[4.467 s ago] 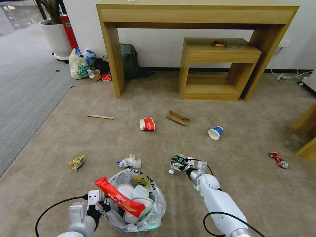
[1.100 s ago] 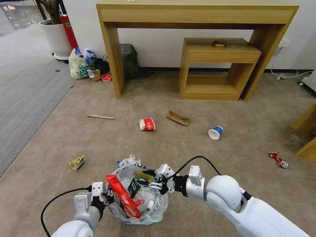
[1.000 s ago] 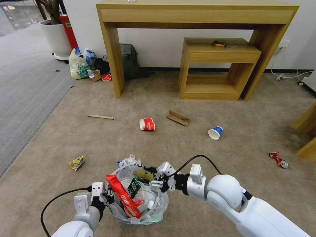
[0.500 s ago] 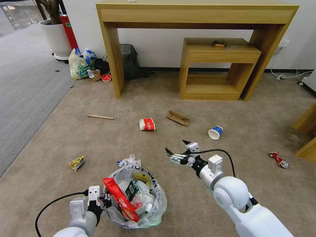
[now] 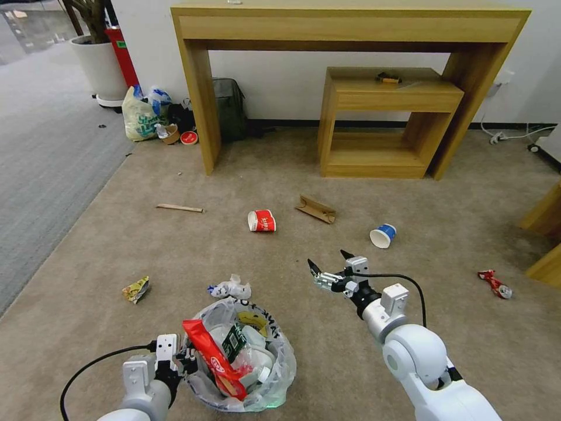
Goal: Pick up the trash bin and place the garbage on the floor into it.
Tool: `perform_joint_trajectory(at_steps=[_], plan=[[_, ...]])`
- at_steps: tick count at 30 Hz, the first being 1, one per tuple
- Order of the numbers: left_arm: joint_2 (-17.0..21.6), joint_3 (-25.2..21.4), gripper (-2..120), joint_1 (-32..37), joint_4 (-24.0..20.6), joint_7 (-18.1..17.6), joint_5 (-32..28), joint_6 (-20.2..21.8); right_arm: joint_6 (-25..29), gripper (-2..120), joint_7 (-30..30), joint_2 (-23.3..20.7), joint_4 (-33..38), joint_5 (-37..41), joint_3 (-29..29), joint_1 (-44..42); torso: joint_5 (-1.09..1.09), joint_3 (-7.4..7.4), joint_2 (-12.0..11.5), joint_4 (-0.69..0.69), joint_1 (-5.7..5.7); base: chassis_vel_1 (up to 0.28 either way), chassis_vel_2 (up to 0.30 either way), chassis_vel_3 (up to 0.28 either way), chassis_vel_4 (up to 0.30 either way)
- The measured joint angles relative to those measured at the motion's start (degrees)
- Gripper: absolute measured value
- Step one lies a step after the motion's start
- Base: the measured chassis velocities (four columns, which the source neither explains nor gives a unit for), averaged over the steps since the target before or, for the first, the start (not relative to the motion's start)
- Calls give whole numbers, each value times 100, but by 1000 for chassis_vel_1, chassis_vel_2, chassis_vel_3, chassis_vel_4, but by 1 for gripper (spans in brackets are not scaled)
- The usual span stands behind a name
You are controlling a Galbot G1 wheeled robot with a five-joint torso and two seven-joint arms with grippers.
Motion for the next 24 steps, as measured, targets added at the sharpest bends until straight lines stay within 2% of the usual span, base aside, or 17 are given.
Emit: perform_joint_trajectory(at_steps=[24], plan=[[59, -27, 0, 58, -6, 22, -52, -93, -93, 100, -58, 3, -128, 39, -52, 15, 0, 0, 0, 0, 0, 158, 158, -162, -164]])
